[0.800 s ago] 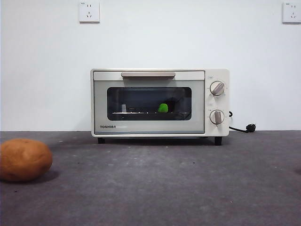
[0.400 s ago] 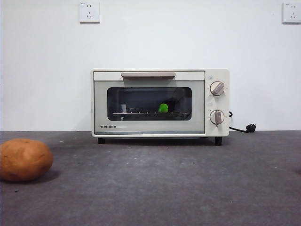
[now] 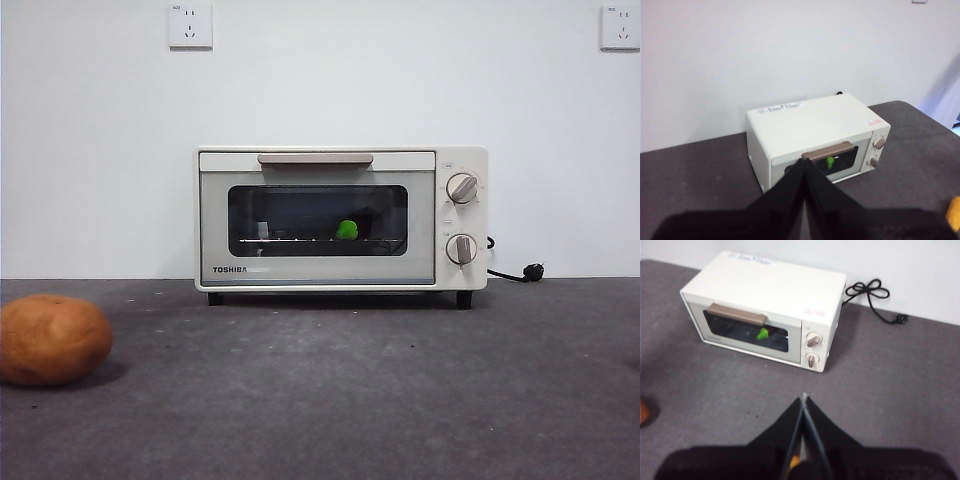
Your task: Take the eggplant from the table,put the eggplant in the oven
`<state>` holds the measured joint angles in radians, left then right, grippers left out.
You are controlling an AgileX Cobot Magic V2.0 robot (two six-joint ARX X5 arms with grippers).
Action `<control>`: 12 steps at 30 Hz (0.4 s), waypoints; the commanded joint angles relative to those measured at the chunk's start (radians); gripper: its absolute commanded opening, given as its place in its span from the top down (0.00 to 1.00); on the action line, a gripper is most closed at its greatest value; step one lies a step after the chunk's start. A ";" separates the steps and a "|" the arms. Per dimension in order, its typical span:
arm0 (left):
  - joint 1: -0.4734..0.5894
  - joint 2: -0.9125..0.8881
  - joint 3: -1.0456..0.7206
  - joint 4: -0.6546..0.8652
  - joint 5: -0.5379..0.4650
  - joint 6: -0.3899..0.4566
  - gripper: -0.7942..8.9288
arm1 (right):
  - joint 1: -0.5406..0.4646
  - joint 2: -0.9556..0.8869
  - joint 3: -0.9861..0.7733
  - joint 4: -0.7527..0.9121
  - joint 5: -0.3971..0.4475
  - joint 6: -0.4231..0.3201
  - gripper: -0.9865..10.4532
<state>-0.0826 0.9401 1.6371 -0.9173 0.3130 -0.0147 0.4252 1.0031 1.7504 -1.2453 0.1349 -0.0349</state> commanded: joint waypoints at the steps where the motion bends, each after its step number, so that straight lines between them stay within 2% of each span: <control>1: -0.004 0.003 0.004 -0.021 -0.002 0.015 0.92 | 0.001 0.009 -0.001 -0.019 0.004 -0.003 0.91; 12: -0.004 0.005 0.006 -0.035 0.001 0.014 0.92 | 0.001 0.044 -0.001 -0.124 0.004 -0.003 0.91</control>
<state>-0.0826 0.9485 1.6375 -0.9573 0.3134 -0.0147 0.4252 1.0447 1.7504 -1.3529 0.1349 -0.0349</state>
